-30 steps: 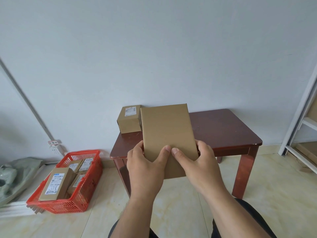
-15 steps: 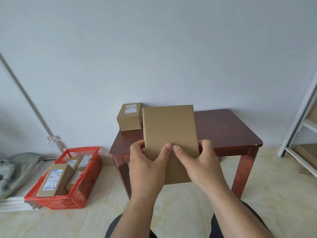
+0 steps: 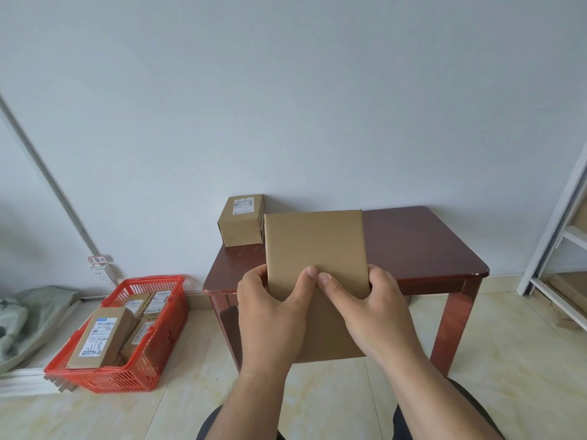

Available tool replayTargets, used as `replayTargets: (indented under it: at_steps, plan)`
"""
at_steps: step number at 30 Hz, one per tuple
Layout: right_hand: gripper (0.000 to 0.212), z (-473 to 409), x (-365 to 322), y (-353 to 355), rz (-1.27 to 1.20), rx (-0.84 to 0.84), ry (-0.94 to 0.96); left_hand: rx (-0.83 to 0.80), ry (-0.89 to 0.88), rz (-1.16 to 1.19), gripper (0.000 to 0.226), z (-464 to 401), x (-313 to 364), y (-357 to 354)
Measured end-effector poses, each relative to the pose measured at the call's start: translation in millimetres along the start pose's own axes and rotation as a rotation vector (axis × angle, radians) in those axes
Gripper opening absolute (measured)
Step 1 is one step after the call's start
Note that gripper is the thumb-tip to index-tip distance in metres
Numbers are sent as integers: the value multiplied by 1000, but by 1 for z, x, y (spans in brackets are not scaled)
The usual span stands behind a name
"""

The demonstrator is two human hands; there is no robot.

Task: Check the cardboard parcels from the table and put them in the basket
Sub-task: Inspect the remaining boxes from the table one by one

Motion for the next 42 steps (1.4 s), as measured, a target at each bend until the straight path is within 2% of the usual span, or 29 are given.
replayTargets:
  at_steps: [5, 9, 14, 19, 22, 25, 31, 33, 36, 42]
  plan:
    - [64, -8, -4, 5, 14, 46, -39, 17, -6, 25, 61, 6, -4, -4]
    - [69, -5, -5, 6, 31, 58, -29, 5, -12, -6, 83, 7, 0, -5]
    - [60, -1, -2, 6, 18, 50, -36, 11, -18, 21, 71, 1, 5, -2]
    - [85, -10, -4, 5, 40, 34, -46, 5, -37, 39, 62, 5, 8, -4]
    - [85, -10, -8, 4, 68, 18, -22, 8, -27, 42, 65, 3, 7, -3]
    - [79, -5, -11, 4, 95, 4, -5, -8, -14, 27, 77, -1, 7, -3]
    - [68, -6, -18, 8, 62, 18, -17, -37, -21, 24, 67, 3, 12, -5]
    - [74, -11, -16, 8, 82, 7, -45, -29, -21, 44, 65, 5, 12, -6]
    - [88, -14, -15, 6, 130, 0, -60, -18, 12, 81, 74, 3, 11, -4]
    - [93, -5, -18, 3, 148, -4, -23, -21, 6, 79, 86, -9, 15, -1]
Point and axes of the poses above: each hand's wrist, its own z-axis away from the middle knuckle, its own y-axis out of the back of the hand, x = y × z, the point moved 10 cm from there along -z, towards the middle knuckle, and after that the axes turned 2 degrees about -z, right-handed, at the moved point
